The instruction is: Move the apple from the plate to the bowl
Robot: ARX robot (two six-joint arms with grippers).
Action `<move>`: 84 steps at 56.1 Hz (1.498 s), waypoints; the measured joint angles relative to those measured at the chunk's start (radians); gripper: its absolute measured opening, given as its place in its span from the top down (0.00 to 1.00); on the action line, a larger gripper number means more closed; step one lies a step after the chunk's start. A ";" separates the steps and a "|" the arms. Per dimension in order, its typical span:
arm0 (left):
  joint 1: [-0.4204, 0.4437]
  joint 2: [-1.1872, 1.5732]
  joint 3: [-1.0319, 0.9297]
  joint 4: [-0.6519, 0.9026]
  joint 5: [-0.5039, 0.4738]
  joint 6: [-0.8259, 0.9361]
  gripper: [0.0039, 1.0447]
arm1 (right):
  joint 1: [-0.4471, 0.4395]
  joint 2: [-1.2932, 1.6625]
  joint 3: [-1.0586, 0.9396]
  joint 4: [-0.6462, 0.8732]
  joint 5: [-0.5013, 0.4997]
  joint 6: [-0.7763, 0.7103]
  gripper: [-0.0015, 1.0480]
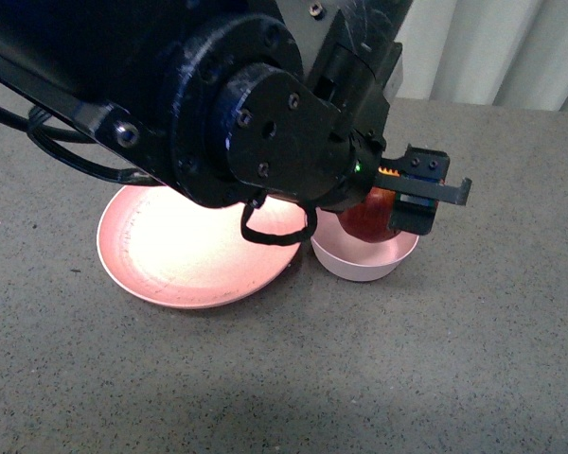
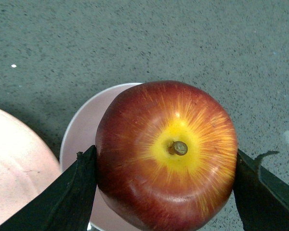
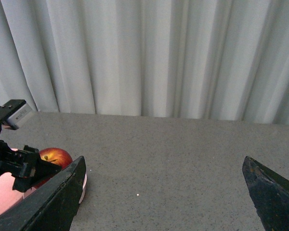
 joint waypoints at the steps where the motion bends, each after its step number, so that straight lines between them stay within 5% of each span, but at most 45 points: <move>1: -0.003 0.006 0.002 0.000 -0.003 0.001 0.32 | 0.000 0.000 0.000 0.000 0.000 0.000 0.09; 17: -0.010 0.080 0.016 0.000 -0.036 0.018 0.32 | 0.000 0.000 0.000 0.000 0.000 0.000 0.09; 30: -0.010 0.072 0.020 0.039 -0.066 0.019 0.05 | 0.000 0.000 0.000 0.000 0.000 0.000 0.09; 52: 0.026 -0.239 -0.265 0.199 -0.175 -0.023 0.06 | 0.000 0.000 0.000 0.000 0.000 0.000 0.09; 65: 0.135 -0.391 -0.585 0.336 -0.321 0.004 0.06 | 0.000 0.000 0.000 0.000 0.000 0.000 0.09; 78: 0.198 -0.603 -0.790 0.339 -0.331 0.026 0.06 | 0.000 0.000 0.000 0.000 0.001 0.000 0.09; 84: 0.226 -0.529 -0.895 0.659 -0.385 0.111 0.25 | 0.000 0.000 0.000 0.000 -0.001 0.000 0.09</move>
